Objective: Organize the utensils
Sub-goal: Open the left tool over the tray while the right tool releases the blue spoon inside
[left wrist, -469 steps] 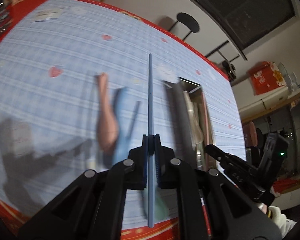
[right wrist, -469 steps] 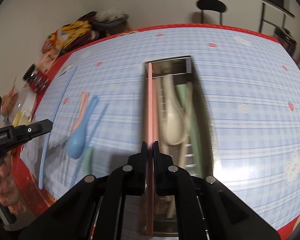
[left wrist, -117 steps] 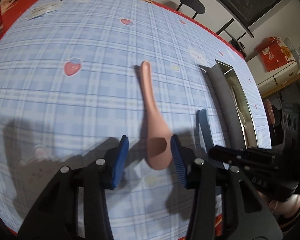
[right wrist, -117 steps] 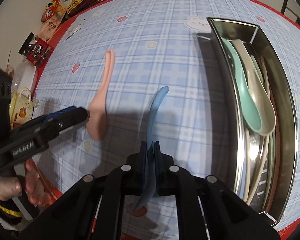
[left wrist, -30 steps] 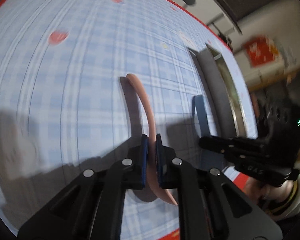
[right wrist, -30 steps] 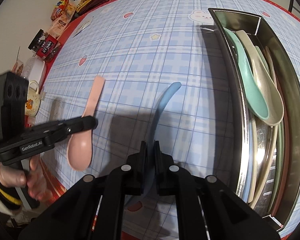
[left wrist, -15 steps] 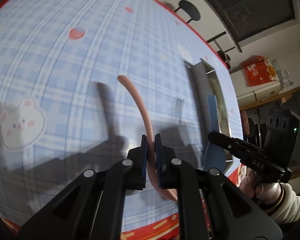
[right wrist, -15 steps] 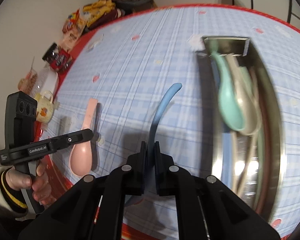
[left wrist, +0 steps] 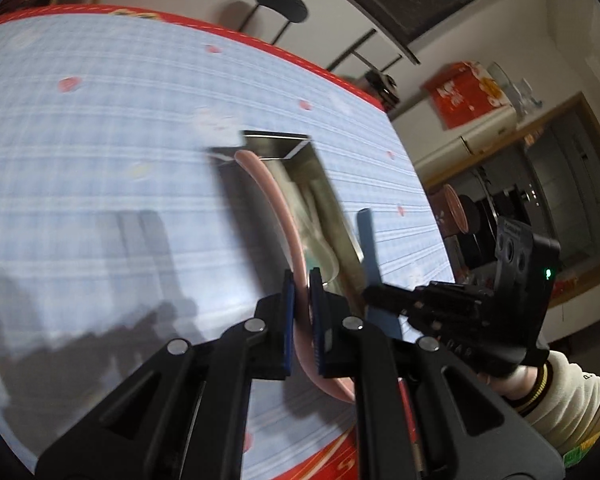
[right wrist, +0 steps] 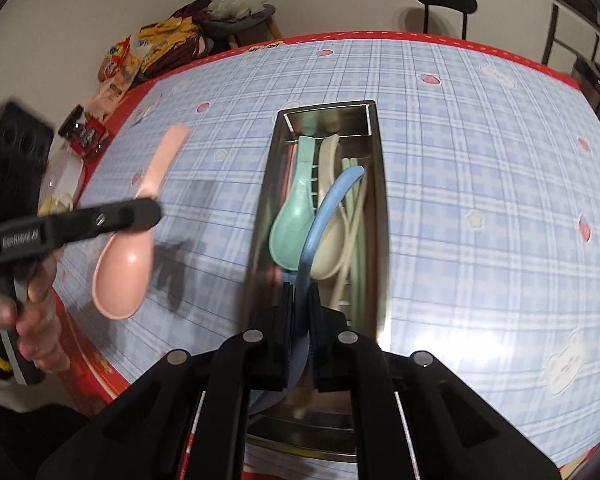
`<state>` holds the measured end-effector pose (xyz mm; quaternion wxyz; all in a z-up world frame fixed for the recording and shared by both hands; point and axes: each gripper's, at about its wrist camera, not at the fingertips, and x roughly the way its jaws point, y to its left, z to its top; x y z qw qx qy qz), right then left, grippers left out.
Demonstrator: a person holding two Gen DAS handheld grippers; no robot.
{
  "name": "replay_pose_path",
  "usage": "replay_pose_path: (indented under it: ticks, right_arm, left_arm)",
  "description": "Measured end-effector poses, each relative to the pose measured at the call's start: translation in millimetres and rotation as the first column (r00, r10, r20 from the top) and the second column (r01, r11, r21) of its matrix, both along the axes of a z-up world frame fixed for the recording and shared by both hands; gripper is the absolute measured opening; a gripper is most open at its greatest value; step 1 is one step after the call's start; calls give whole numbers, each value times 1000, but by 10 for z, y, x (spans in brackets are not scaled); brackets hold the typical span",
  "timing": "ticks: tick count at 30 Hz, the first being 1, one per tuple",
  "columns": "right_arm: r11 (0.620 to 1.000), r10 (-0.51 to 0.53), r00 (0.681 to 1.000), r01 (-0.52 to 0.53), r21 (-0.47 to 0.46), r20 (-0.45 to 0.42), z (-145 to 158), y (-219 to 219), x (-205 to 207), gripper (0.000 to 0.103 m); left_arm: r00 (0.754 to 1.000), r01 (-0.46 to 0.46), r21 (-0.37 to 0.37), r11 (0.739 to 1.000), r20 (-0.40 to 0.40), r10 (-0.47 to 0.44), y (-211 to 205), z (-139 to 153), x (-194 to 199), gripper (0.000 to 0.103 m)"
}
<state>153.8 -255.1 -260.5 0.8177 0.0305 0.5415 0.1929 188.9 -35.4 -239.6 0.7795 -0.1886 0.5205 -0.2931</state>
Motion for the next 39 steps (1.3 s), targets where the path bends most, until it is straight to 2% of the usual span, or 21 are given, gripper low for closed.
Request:
replay_pose_path:
  ticks: [6,12,18,31,39]
  right_arm:
    - [994,99,995,-100,-48,-17,-69,-116,-41,8]
    - [981,175,983,-179,-69,-58,-165,-122,-75,8]
    - [982,169,983,-174,-67,-69,-191,-138,-93,8]
    - [987,145,987,-150,-66,-74,-176,-184,-155,8]
    - [989,122,991,-126,-76,-53,-48,-189,-157,9]
  left_arm:
    - [999,49,-19,999,-22,-49,-463,-93,80,11]
    - [996,69,5,998,-60,-69,-699,-313,17,11]
    - [995,53,33,998,-86,-50,-747,-466,52,11]
    - [996,44,81,996,-83,-37,-850,-551,175,12]
    - [999,39,102,994,-41,-35,-794,-404,202,15]
